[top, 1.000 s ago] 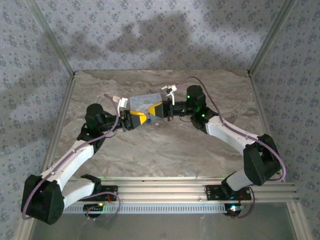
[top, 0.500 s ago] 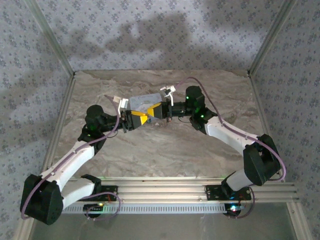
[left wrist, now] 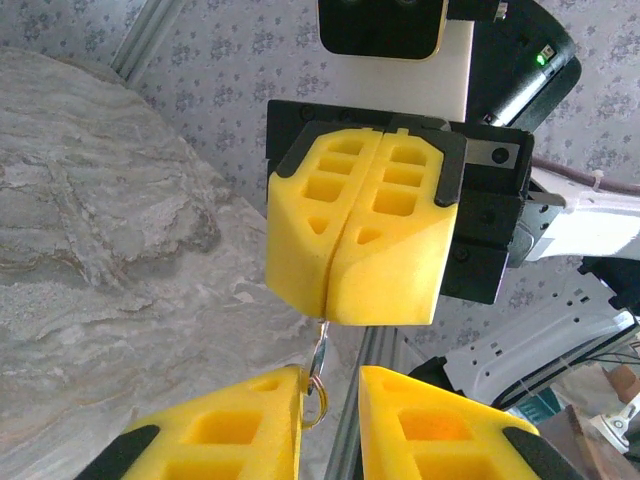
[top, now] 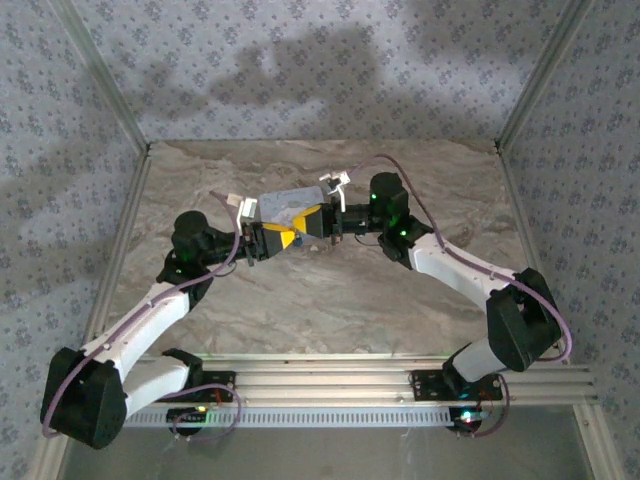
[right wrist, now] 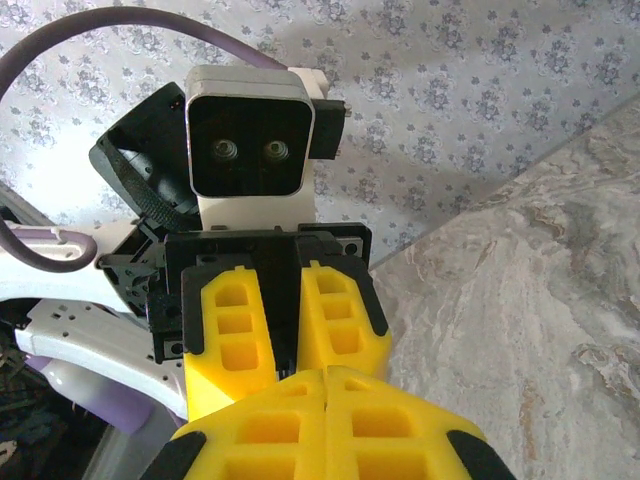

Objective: Unlock the padlock with the key

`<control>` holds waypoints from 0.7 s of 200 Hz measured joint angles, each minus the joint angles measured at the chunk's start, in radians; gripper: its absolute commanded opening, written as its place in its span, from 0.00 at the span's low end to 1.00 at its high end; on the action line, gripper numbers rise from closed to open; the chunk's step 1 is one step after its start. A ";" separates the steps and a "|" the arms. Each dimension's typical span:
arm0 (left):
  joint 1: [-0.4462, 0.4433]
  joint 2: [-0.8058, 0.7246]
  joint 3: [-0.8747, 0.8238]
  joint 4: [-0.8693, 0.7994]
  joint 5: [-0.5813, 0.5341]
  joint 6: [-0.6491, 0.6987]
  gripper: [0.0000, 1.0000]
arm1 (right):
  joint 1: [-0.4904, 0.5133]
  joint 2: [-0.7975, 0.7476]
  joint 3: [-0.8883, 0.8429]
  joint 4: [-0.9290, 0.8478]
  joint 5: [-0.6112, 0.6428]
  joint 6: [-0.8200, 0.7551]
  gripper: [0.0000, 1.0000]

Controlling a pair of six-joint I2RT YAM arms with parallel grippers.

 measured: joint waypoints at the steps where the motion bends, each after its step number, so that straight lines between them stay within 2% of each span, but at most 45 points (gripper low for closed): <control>1: 0.000 0.000 0.000 0.000 0.000 0.000 0.22 | 0.000 0.000 0.000 0.000 0.000 0.000 0.00; 38: 0.000 0.000 -0.001 -0.005 -0.005 0.008 0.08 | 0.006 0.000 0.000 0.004 0.002 0.000 0.00; 52: 0.000 0.000 -0.001 -0.010 -0.008 0.010 0.00 | 0.007 0.000 0.000 0.004 0.003 0.000 0.00; 82: 0.001 -0.010 -0.001 -0.032 -0.015 0.020 0.00 | 0.011 0.000 0.000 0.002 0.008 0.000 0.00; 86: 0.001 -0.014 -0.001 -0.036 -0.018 0.023 0.00 | 0.011 0.000 0.000 0.002 0.008 0.000 0.03; 101: 0.001 -0.034 -0.002 -0.060 -0.030 0.039 0.00 | 0.015 -0.001 0.000 0.001 0.016 0.001 0.30; 114: 0.000 -0.058 -0.006 -0.092 -0.038 0.062 0.00 | 0.019 -0.002 0.000 -0.007 0.033 0.001 0.45; 123: 0.000 -0.080 -0.009 -0.124 -0.043 0.085 0.00 | 0.017 -0.004 0.000 -0.020 0.047 0.008 0.51; 140: 0.000 -0.121 -0.018 -0.191 -0.060 0.127 0.00 | 0.002 -0.017 -0.002 -0.045 0.080 0.009 0.55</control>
